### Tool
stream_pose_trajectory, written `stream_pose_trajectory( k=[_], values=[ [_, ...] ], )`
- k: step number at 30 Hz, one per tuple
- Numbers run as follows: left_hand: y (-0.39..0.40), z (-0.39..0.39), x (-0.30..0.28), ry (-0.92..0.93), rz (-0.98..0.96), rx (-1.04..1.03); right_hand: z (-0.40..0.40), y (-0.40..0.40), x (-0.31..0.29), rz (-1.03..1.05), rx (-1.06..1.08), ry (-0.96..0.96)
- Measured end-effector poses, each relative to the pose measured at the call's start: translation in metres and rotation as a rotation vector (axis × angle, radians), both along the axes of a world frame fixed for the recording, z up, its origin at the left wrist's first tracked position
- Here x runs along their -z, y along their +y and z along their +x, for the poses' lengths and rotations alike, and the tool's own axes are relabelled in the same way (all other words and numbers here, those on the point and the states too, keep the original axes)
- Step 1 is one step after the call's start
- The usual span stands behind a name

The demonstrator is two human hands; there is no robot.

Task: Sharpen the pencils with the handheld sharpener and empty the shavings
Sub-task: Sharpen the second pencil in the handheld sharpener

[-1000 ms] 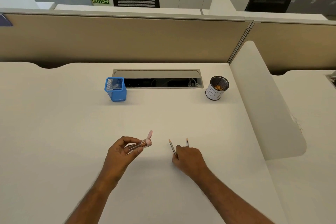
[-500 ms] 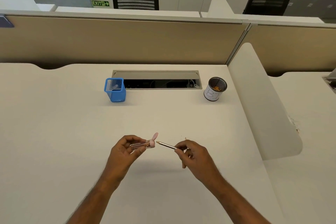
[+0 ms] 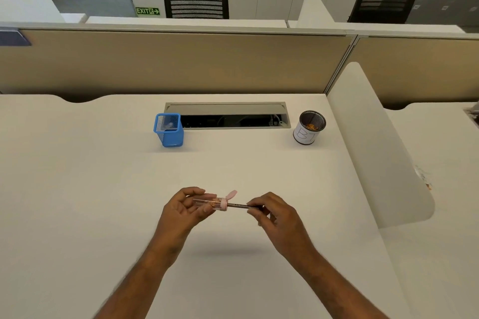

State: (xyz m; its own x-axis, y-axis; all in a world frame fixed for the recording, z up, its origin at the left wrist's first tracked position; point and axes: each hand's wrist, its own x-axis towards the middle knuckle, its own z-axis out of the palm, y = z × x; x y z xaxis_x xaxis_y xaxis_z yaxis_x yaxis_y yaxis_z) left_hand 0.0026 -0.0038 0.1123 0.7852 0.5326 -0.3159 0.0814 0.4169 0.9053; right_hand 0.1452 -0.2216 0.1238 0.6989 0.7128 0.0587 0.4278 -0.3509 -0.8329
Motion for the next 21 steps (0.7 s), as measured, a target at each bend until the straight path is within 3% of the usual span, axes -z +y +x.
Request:
stream_pose_trajectory(
  k=[3,7,9,15,21],
  values=[
    [0.000,0.002,-0.001,-0.011,0.008,0.022,0.002,0.001,0.003,-0.023,0.018,0.114],
    [0.001,0.001,-0.002,-0.019,0.010,0.053,0.000,0.002,0.006,-0.057,-0.003,0.456],
    [0.001,0.001,-0.004,-0.021,0.021,0.069,0.000,0.001,0.005,-0.038,-0.014,0.517],
    [-0.007,0.004,-0.003,-0.023,0.038,0.029,0.001,-0.003,0.003,0.084,0.000,0.508],
    [-0.010,0.006,-0.004,-0.035,0.038,0.014,0.002,-0.004,0.006,0.057,0.063,0.313]
  ],
)
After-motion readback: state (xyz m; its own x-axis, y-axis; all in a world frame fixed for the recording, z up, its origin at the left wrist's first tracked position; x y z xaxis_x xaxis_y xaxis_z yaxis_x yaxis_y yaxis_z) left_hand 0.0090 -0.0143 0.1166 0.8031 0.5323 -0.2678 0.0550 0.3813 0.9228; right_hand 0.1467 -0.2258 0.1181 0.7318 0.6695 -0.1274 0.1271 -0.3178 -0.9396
